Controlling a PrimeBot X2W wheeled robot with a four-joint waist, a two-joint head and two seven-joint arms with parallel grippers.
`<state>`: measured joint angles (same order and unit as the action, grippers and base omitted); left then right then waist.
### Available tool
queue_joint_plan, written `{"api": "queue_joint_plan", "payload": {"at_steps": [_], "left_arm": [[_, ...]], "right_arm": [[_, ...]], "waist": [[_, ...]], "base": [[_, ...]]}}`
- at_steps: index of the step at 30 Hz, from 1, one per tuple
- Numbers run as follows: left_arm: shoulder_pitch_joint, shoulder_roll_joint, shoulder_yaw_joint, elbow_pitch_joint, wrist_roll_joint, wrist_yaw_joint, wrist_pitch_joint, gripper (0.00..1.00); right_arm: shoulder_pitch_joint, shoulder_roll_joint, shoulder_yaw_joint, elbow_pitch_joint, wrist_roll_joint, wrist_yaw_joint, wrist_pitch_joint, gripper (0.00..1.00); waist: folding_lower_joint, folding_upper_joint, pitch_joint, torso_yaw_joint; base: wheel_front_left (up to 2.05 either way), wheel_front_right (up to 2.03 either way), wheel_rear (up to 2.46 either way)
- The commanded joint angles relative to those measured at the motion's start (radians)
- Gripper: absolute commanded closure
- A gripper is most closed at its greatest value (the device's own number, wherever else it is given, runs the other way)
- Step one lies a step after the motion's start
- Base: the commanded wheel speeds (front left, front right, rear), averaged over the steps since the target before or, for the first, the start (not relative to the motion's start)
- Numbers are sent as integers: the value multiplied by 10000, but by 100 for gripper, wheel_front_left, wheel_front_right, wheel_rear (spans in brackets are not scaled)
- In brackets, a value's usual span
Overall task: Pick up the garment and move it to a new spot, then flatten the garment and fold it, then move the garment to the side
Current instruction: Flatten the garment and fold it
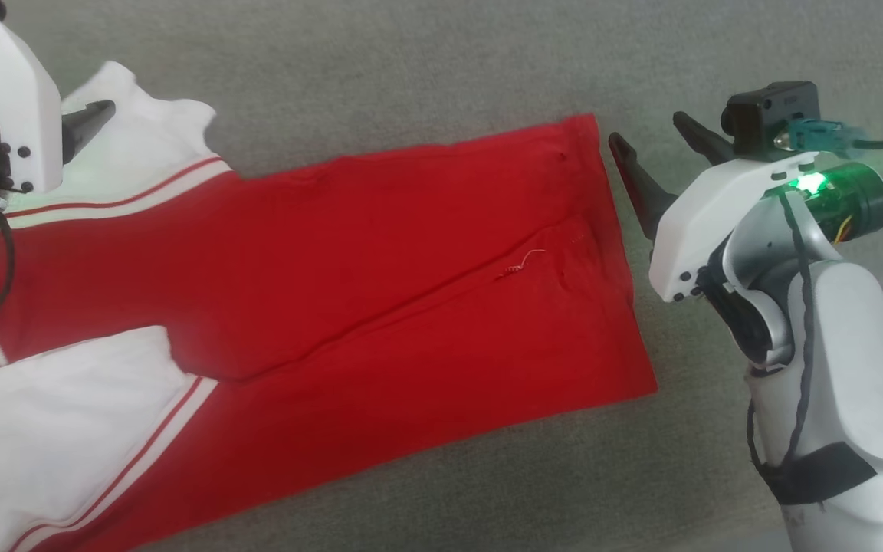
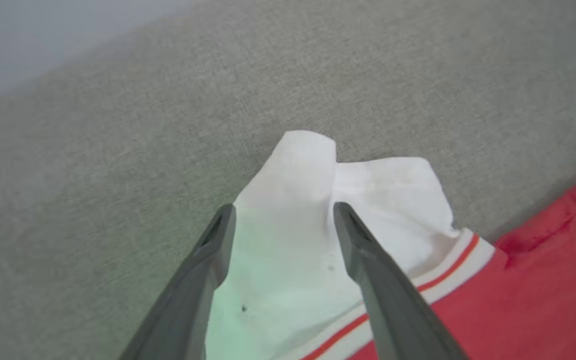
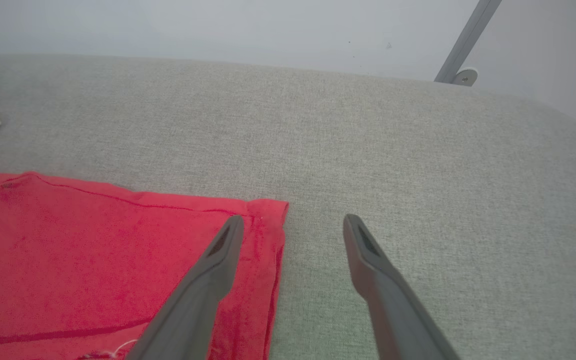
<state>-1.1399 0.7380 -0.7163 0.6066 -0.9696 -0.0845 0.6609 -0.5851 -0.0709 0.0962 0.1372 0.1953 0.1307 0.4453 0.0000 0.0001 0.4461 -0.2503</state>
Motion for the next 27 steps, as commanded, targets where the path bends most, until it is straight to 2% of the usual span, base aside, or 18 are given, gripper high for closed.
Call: {"api": "queue_joint_plan", "payload": {"at_steps": [1,5,11,12,13,21,27], "left_arm": [[-210,-28,-61,188,9,-86,127,0],[-595,-79,-403,861,409,-192,230,0],[-752,-520,-704,2147,545,-246,381,0],[-783,-589,-741,2325,531,-268,401,63],[-807,-655,-761,2491,493,-285,438,100],[-1179,-925,-987,3012,504,-381,439,100],[-1461,-1250,-1093,3223,377,-428,210,100]], "right_arm": [[-187,61,14,46,86,1,-73,0],[-303,119,186,171,185,1,46,0],[-565,159,512,422,310,1,599,0],[-637,166,538,479,349,1,745,0],[-701,167,557,547,401,1,913,0],[-1528,177,626,1278,606,1,2385,0],[-2349,129,496,2359,559,1,3328,0]], "waist": [[0,-1,216,-152],[0,-1,473,-230],[0,-1,726,-304],[0,-1,758,-302],[0,-1,786,-294],[0,-1,914,-11],[0,-1,953,319]], "base": [[0,0,0],[0,0,0],[0,0,0],[0,0,0],[0,0,0],[0,0,0],[0,0,0]]}}
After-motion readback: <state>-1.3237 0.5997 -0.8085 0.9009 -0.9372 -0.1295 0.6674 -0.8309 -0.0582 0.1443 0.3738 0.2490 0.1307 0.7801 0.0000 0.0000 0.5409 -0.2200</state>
